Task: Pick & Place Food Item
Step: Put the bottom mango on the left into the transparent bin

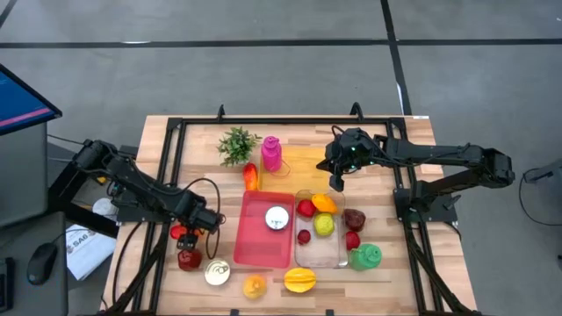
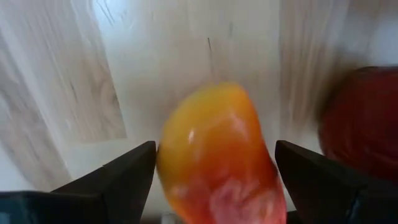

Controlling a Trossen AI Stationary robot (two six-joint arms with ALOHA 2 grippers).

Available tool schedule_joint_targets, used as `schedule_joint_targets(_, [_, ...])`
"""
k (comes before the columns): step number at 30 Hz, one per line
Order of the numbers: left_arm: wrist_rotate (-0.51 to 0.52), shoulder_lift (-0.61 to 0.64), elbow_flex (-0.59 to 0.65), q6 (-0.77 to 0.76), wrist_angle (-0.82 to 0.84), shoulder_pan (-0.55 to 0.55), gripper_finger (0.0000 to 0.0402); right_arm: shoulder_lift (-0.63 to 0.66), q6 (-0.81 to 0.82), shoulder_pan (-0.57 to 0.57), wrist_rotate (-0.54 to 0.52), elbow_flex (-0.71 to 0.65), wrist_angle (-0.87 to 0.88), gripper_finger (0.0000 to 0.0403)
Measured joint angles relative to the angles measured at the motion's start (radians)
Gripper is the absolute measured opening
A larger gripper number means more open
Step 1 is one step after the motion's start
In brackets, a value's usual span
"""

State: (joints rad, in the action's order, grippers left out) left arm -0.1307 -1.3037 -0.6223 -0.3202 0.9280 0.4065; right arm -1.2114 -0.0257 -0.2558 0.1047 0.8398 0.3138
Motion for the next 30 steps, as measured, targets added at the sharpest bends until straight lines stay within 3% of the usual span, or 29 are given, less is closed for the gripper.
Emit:
schedule_joint_targets(7, [0.0, 0.0, 0.019, 0.0, -0.014, -0.004, 0.0303, 0.0, 0.0, 0.0, 0.0, 0.0, 0.0, 0.0011])
schedule_joint_targets(15, [0.0, 0.001, 0.019, -0.016, -0.037, -0.004, 0.0235, 0.0, 0.0, 0.0, 0.0, 0.0, 0.0, 0.0011])
schedule_joint_targets(19, [0.009, 0.001, 0.017, -0.024, -0.051, -0.004, 0.0232, 0.0, 0.0, 0.0, 0.0, 0.0, 0.0, 0.0011])
schedule_joint_targets(23, [0.078, 0.002, -0.004, -0.011, -0.056, -0.006, 0.0244, 0.0, 0.0, 0.0, 0.0, 0.0, 0.0, 0.0011])
schedule_joint_targets(30, [0.244, 0.002, -0.08, 0.028, -0.057, -0.078, 0.0228, 0.0, 0.001, 0.0, 0.0, 0.0, 0.0, 0.0011])
